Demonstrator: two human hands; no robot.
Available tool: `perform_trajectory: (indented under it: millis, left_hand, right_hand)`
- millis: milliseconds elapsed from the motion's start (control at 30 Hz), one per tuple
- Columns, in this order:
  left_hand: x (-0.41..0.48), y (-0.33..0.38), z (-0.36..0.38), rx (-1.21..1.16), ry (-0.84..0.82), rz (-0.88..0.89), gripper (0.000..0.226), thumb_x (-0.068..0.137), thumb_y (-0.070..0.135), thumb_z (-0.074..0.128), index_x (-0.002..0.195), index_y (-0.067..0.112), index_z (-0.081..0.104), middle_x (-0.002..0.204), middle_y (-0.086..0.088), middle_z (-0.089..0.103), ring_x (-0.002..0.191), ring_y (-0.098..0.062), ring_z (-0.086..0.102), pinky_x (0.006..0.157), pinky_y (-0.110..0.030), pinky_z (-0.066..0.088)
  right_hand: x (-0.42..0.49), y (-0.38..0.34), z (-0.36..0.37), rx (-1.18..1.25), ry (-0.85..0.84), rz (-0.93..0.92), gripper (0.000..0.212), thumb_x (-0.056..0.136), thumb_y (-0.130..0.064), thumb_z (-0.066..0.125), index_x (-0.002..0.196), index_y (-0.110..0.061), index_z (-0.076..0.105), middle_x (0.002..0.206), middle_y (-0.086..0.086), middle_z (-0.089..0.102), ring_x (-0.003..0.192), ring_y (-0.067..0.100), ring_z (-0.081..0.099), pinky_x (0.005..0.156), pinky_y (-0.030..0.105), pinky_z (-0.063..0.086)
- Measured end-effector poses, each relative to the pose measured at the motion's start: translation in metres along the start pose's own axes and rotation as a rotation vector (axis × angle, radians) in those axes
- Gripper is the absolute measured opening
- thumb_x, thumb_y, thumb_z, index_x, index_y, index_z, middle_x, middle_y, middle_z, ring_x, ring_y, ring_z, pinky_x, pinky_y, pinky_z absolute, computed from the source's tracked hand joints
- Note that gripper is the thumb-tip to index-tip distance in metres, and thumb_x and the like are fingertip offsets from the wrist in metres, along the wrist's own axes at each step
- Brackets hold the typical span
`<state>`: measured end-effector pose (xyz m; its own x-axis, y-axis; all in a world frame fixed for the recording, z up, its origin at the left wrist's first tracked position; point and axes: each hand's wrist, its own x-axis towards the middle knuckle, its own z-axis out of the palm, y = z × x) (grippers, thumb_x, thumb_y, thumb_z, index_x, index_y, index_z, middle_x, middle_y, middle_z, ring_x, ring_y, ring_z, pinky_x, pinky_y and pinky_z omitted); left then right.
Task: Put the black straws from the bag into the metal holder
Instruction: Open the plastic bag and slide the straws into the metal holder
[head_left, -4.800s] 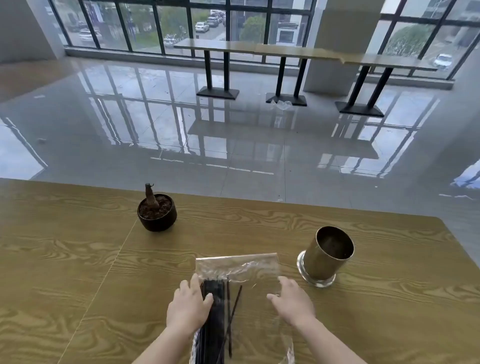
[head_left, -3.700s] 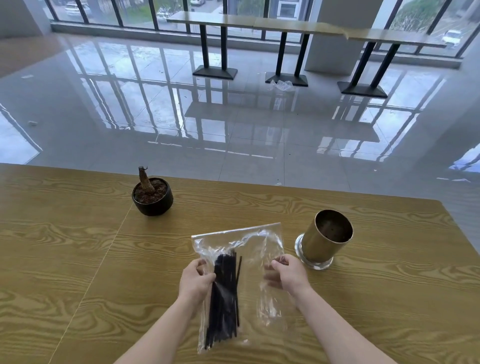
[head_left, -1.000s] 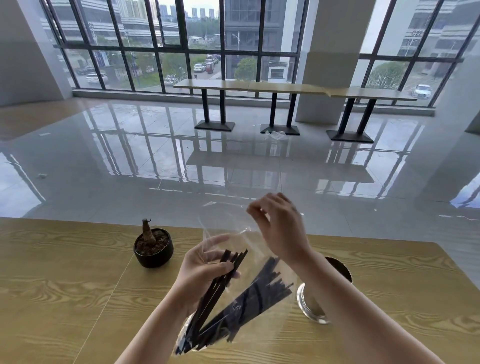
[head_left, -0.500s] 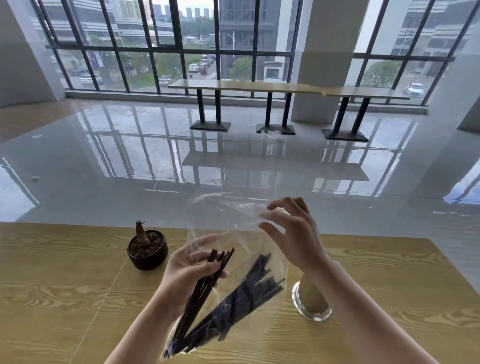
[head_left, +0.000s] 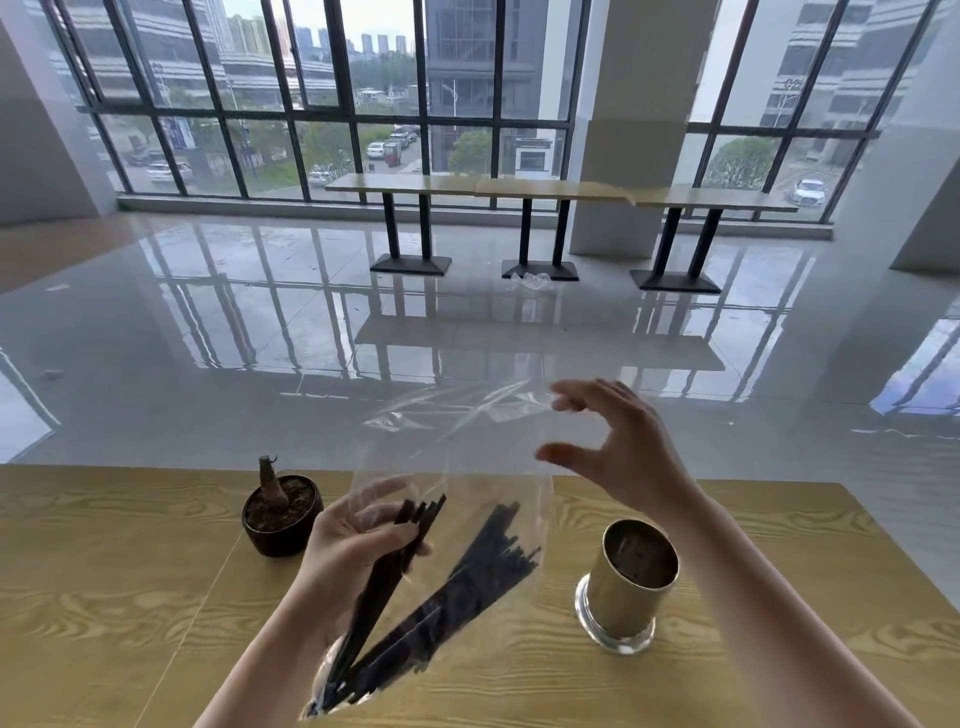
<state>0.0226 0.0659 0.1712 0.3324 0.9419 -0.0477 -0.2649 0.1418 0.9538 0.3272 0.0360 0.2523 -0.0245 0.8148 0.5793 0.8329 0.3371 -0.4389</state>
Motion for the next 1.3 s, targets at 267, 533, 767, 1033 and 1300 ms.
perform_trajectory:
  millis: [267, 533, 767, 1033, 1300]
  left_hand:
    - [0.007, 0.009, -0.008, 0.061, 0.011, 0.01, 0.047, 0.072, -0.004, 0.077, 0.113, 0.018, 0.072, 0.098, -0.027, 0.073, 0.074, -0.039, 0.074, 0.054, -0.033, 0.058]
    - [0.012, 0.005, -0.028, 0.188, 0.144, 0.004, 0.045, 0.063, 0.003, 0.084, 0.106, 0.007, 0.073, 0.1, -0.016, 0.077, 0.082, -0.039, 0.075, 0.064, -0.03, 0.061]
    - [0.011, 0.003, -0.015, 0.773, 0.688, 0.155, 0.085, 0.074, 0.03, 0.08, 0.145, 0.014, 0.036, 0.13, -0.018, 0.054, 0.121, -0.036, 0.051, 0.099, -0.049, 0.046]
    - [0.021, 0.027, 0.074, 1.372, 0.115, 0.75, 0.055, 0.08, 0.042, 0.077, 0.129, 0.026, 0.059, 0.127, 0.0, 0.064, 0.096, -0.019, 0.064, 0.084, -0.027, 0.04]
    - [0.009, 0.027, 0.058, 1.381, -0.047, 0.895, 0.008, 0.089, 0.036, 0.066, 0.085, 0.03, 0.066, 0.078, 0.013, 0.069, 0.074, -0.01, 0.061, 0.077, -0.026, 0.04]
  right_hand:
    - [0.009, 0.011, -0.001, 0.04, 0.1, 0.121, 0.005, 0.093, -0.023, 0.072, 0.094, -0.023, 0.077, 0.097, -0.009, 0.078, 0.092, 0.008, 0.071, 0.082, 0.026, 0.057]
    - [0.03, -0.021, -0.03, 0.388, -0.081, 0.271, 0.02, 0.094, -0.008, 0.066, 0.079, -0.02, 0.073, 0.077, -0.003, 0.078, 0.073, 0.01, 0.075, 0.071, 0.016, 0.057]
    - [0.05, -0.062, -0.023, 0.473, -0.175, 0.3, 0.021, 0.089, -0.001, 0.056, 0.072, -0.009, 0.065, 0.074, 0.008, 0.078, 0.064, 0.025, 0.075, 0.056, 0.036, 0.061]
    - [0.059, -0.079, -0.008, 0.288, -0.316, 0.236, 0.018, 0.085, -0.003, 0.059, 0.072, -0.009, 0.07, 0.071, 0.007, 0.077, 0.065, 0.021, 0.075, 0.064, 0.046, 0.064]
    - [0.049, -0.055, -0.043, -0.185, -0.073, 0.385, 0.016, 0.075, -0.027, 0.064, 0.063, -0.018, 0.069, 0.057, -0.003, 0.069, 0.065, 0.021, 0.069, 0.07, 0.041, 0.061]
